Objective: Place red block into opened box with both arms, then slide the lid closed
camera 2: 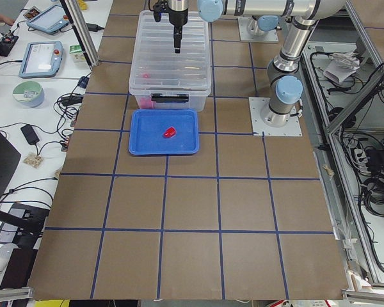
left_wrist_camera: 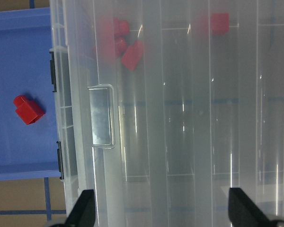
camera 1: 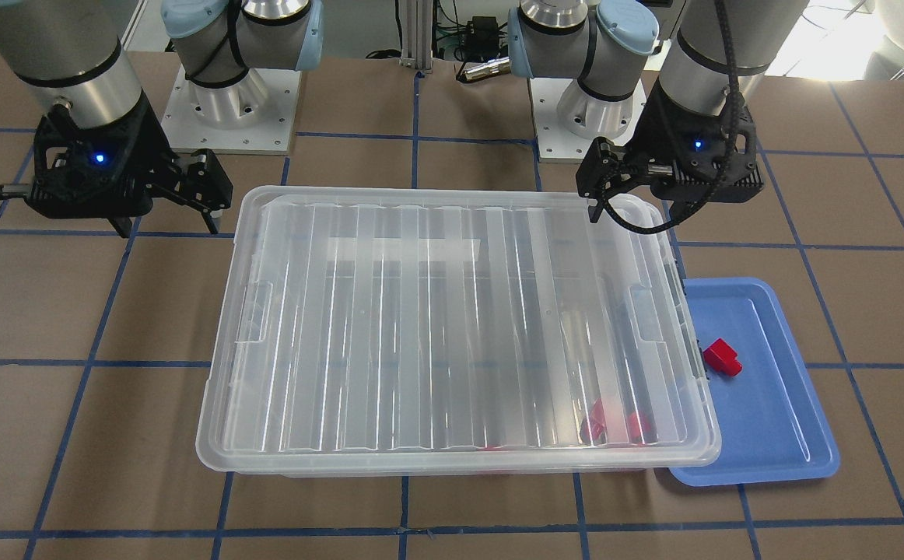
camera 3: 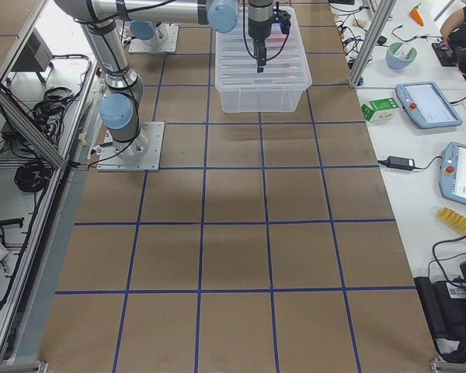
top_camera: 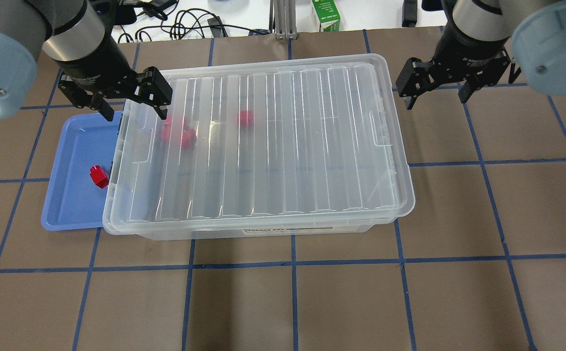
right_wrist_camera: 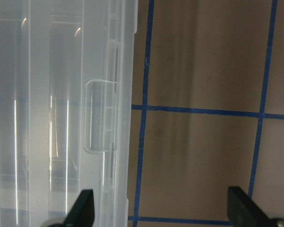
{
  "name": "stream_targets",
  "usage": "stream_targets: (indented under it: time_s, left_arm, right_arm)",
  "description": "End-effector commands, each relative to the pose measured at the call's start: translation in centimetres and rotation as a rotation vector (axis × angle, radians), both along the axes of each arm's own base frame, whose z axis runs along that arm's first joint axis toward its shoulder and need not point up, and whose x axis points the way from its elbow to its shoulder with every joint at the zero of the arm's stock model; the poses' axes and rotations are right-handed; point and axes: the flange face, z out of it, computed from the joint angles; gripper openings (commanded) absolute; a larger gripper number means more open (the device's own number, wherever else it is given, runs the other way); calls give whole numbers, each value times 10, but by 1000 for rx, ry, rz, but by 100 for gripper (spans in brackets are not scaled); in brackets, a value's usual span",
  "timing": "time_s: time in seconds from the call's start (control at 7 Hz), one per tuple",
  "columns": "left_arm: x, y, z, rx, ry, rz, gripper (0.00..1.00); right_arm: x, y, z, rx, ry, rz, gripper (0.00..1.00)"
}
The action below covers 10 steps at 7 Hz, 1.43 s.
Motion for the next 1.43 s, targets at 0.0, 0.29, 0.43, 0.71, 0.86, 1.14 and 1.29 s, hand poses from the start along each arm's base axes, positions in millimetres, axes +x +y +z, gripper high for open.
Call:
stream_targets:
  time_s: [0.0,0.29,0.43,0.71,0.86,1.14,1.29]
  left_arm:
    - [0,3,1,3,-2,0,100]
    - [4,-1,3,6,-5,12,100]
    - [12,-3,11,9,-4,25,100]
    - [35,-2,20,4,5,56,100]
    - [36,-1,20,7,14,59,100]
    - [34,-3,4,38,16,55,100]
    - [34,-1,7,33,11,55,100]
  right_arm:
    - [-7,-13,-84,-1,0,-3,100]
    - [0,-14,-92,1,-48,5,100]
    - [0,-21,-92,-36,-51,8,100]
    - [0,-37,-104,-73,-48,13,100]
    - [-4,-40,-106,-75,-31,6,100]
    - [-22,-41,-108,-70,34,1,100]
    - [-39,-43,-108,-66,69,9,100]
